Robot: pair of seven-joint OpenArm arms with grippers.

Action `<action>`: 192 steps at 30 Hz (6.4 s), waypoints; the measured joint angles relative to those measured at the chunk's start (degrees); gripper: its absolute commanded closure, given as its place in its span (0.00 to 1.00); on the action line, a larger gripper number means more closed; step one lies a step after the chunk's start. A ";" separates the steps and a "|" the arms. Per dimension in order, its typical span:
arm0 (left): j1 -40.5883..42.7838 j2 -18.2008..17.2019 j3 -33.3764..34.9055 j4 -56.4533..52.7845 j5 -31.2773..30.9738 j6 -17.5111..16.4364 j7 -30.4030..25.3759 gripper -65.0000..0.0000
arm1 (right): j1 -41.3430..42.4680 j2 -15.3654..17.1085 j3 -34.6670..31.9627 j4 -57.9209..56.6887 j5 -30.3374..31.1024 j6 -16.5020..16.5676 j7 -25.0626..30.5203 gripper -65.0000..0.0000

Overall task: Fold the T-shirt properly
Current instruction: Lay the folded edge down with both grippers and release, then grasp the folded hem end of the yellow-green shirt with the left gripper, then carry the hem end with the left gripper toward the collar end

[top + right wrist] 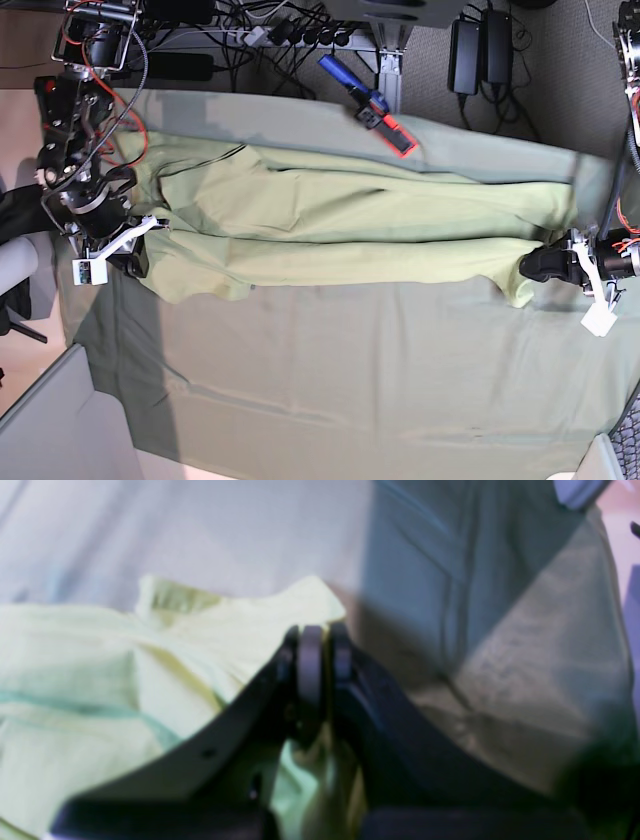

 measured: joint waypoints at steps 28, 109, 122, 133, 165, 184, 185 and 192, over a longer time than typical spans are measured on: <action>5.84 -4.09 0.00 0.02 -10.75 0.02 6.21 0.44 | -14.43 -0.15 9.62 10.36 7.69 0.00 -7.74 1.00; 0.85 0.70 -1.18 -6.01 5.97 -0.15 -5.51 1.00 | -13.25 -0.46 0.83 6.34 7.89 -0.02 -1.25 1.00; -11.23 0.31 0.00 -11.17 22.29 -0.15 -15.47 1.00 | -13.14 -0.46 11.19 10.03 10.95 -0.02 -2.86 1.00; -16.04 -2.43 0.76 -14.36 25.83 -0.17 -15.37 1.00 | -13.16 -0.48 11.26 10.03 12.96 0.00 -3.85 1.00; -8.11 15.04 18.32 4.98 18.73 -0.17 -10.12 0.35 | -13.14 -0.48 11.30 10.03 12.74 0.00 -4.94 0.64; -7.93 14.99 13.84 5.01 4.24 -0.17 -3.78 0.35 | -13.29 -11.74 11.32 7.80 18.93 -0.02 -10.84 0.36; -7.91 14.99 13.03 5.01 3.76 -0.17 -3.41 0.35 | -13.27 -12.59 11.32 7.13 18.93 -0.04 -10.80 0.36; -7.93 14.99 9.42 4.98 0.37 -0.17 -0.87 0.35 | -13.11 -15.21 10.69 3.45 19.39 0.00 -9.77 0.36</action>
